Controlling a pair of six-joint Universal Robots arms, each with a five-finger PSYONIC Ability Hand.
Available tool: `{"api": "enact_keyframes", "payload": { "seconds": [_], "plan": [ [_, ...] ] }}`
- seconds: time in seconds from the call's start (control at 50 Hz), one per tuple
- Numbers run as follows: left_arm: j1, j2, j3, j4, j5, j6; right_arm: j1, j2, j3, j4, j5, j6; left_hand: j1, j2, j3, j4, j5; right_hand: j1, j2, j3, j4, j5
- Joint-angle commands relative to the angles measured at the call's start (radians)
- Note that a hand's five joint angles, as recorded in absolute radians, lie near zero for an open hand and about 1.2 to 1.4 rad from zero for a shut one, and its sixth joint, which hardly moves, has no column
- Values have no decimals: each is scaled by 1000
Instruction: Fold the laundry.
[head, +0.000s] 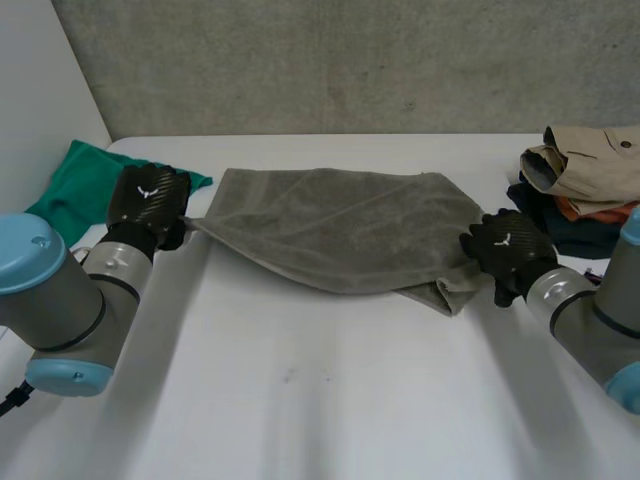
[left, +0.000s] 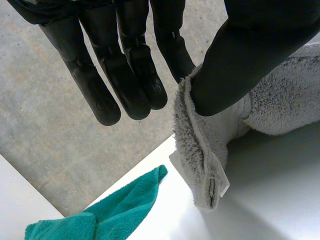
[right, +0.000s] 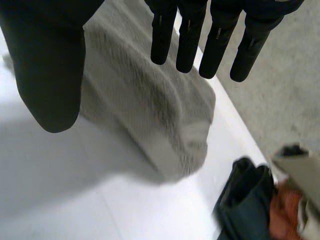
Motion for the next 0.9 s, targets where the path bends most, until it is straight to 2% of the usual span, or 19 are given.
{"api": "enact_keyframes", "payload": {
  "seconds": [0.02, 0.12, 0.2, 0.22, 0.32, 0.38, 0.44, 0.5, 0.54, 0.6, 0.66, 0.7, 0.76, 0.8, 0.9],
  "plan": [
    [-1, 0, -2, 0, -1, -1, 89, 18, 20, -88, 4, -44, 239, 199, 203, 195, 243, 36, 48, 46, 67, 88],
    [2, 0, -3, 0, -1, -1, 134, 68, 40, -186, 14, -72, 239, 199, 203, 195, 243, 156, 168, 166, 188, 208],
    [7, 5, -3, -1, -1, -1, 138, 107, 40, -256, 21, -110, 239, 199, 203, 195, 243, 821, 833, 831, 853, 873],
    [7, 6, -3, -3, -1, -1, 134, 107, 38, -281, 33, -125, 239, 199, 203, 195, 243, 923, 936, 934, 955, 975],
    [14, 63, -2, -64, -1, 2, 124, 73, 38, -287, 93, -106, 239, 199, 203, 195, 243, 924, 937, 935, 956, 976],
    [28, 142, 3, -130, 1, 7, 112, -61, 43, -261, 123, -56, 239, 199, 203, 195, 243, 924, 937, 935, 956, 976],
    [54, 250, 15, -210, 1, 21, 77, -308, 18, -98, 151, 22, 239, 199, 203, 195, 243, 924, 937, 935, 956, 976],
    [95, 418, 59, -341, 4, 39, 62, -426, -61, 72, 182, 55, 239, 199, 203, 195, 243, 924, 937, 935, 956, 976],
    [109, 472, 81, -398, 4, 55, 49, -474, -121, 172, 200, 59, 239, 199, 203, 195, 243, 924, 937, 935, 956, 976],
    [141, 575, 135, -534, 20, 102, -35, -549, -254, 410, 248, 49, 239, 199, 203, 195, 243, 924, 937, 935, 956, 976],
    [151, 632, 180, -673, 82, 168, -81, -579, -344, 577, 248, 48, 239, 199, 203, 195, 243, 924, 937, 935, 956, 976],
    [149, 638, 184, -713, 111, 200, -92, -585, -376, 663, 242, 45, 239, 199, 203, 195, 243, 924, 937, 935, 956, 976],
    [148, 623, 185, -771, 165, 268, -95, -567, -370, 716, 240, 25, 239, 199, 203, 195, 243, 924, 937, 935, 956, 976],
    [151, 565, 187, -776, 175, 311, -92, -548, -358, 713, 240, 11, 239, 199, 203, 195, 243, 924, 937, 935, 956, 976],
    [132, 346, 242, -776, 169, 377, -43, -371, -368, 701, 266, -36, 239, 199, 203, 195, 243, 924, 937, 935, 956, 976]
  ]
}}
